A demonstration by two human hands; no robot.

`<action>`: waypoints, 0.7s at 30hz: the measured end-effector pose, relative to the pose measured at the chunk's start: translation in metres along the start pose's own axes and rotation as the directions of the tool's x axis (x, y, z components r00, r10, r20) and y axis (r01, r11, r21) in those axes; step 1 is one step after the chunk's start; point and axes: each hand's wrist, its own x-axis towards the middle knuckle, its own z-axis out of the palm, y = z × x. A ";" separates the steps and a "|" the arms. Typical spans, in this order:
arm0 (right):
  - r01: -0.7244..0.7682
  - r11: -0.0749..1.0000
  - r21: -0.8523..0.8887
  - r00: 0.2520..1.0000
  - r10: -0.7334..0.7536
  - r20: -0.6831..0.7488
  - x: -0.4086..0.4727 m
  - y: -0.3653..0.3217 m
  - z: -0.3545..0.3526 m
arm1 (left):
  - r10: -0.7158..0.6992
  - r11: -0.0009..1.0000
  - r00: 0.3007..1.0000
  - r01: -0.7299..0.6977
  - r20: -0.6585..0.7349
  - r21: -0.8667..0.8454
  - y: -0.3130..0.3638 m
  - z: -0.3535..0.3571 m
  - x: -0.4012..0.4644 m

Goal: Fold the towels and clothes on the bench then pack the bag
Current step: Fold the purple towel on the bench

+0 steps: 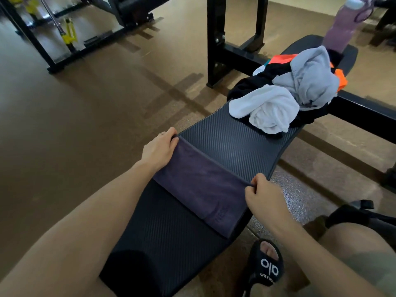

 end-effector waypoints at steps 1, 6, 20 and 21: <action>0.002 0.999 -0.043 1.000 -0.002 -0.005 0.000 -0.001 -0.001 | 0.005 1.000 1.000 -0.005 0.002 0.020 0.000 0.001 0.001; -0.037 0.987 -0.156 0.999 0.038 0.006 0.005 0.001 0.000 | 0.017 0.995 1.000 -0.017 0.005 0.101 0.000 0.007 0.003; -0.071 0.996 -0.047 0.996 0.073 0.050 0.007 0.008 0.003 | 0.042 0.976 0.997 -0.026 -0.070 0.218 0.003 0.018 0.004; -0.069 0.996 -0.064 0.996 0.073 0.051 0.007 0.008 0.002 | 0.036 0.975 0.997 -0.020 -0.071 0.220 0.005 0.019 0.004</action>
